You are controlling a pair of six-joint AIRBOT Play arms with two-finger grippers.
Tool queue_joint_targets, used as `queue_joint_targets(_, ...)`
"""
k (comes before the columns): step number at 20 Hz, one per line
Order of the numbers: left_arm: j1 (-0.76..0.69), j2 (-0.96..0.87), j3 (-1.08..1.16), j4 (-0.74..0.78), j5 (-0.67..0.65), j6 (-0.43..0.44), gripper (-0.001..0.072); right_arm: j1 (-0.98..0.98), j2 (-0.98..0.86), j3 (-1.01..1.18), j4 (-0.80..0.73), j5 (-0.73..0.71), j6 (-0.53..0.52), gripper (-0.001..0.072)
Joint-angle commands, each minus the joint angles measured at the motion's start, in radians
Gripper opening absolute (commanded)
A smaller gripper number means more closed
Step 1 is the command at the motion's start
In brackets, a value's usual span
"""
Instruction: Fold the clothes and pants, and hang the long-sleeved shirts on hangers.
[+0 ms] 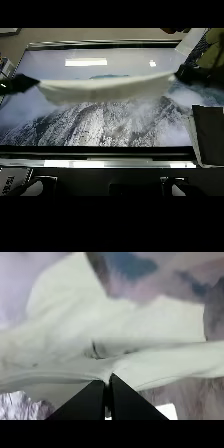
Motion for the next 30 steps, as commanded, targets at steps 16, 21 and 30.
queue_joint_targets(16, -0.002, 0.498, 0.467, 0.621, 0.008, -0.467, 0.0011, 0.004, 0.380, 0.515, -0.294, -0.078, 0.223, 0.0033)
queue_joint_targets(21, -0.024, 0.299, 0.325, 0.478, -0.073, -0.336, 0.0011, 0.004, 0.112, 0.515, -0.274, -0.365, 0.262, 0.0034)
queue_joint_targets(30, -0.200, -0.390, 0.152, 0.460, 0.113, -0.175, 0.0012, 0.004, -0.605, 0.515, -0.266, -0.372, 0.231, 0.0033)
